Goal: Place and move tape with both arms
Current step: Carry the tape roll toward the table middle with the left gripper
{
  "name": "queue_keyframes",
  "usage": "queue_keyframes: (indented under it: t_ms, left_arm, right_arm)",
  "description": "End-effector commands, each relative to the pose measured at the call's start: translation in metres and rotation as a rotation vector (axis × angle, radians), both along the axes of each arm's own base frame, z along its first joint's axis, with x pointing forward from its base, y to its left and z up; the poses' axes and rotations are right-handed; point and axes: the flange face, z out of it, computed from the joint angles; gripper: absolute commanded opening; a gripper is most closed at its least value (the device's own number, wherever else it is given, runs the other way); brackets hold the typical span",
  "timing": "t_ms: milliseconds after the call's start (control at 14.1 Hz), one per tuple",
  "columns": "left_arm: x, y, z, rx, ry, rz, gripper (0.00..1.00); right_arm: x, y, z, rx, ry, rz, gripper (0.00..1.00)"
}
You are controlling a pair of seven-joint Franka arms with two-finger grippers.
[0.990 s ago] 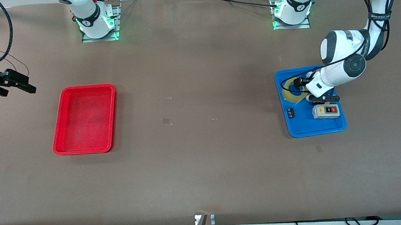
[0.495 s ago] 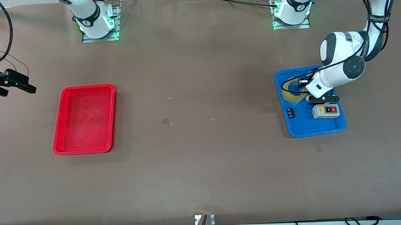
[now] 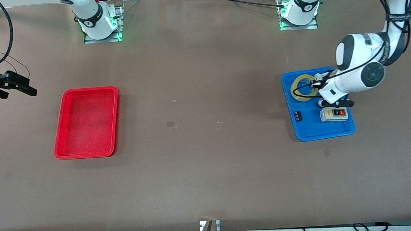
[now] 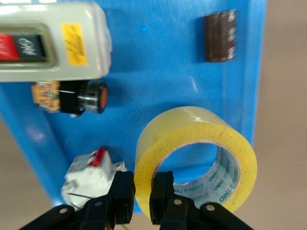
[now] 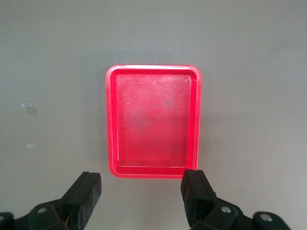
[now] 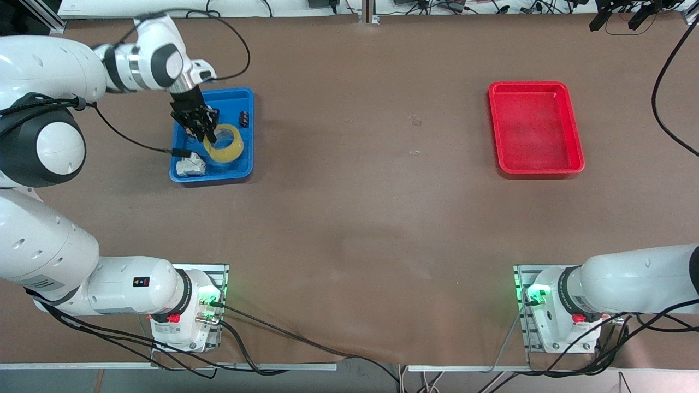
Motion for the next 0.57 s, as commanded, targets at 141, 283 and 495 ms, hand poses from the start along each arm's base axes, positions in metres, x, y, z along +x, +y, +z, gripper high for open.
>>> queue_keyframes:
  t_ms: [141,283,495]
  left_arm:
    - [0.032,-0.08,0.044,0.026,0.034,0.129,0.0]
    - [0.042,-0.153,0.041,0.008,0.045,0.221,0.0]
    - [0.058,-0.265,0.018,0.02,0.064,0.365,0.0]
  right_arm:
    - [-0.001,0.001,0.005,-0.007,-0.01,0.007,1.0]
    - [-0.001,0.001,0.003,-0.009,-0.007,0.008,1.0]
    - [-0.001,0.0,0.002,-0.007,-0.001,0.006,1.0]
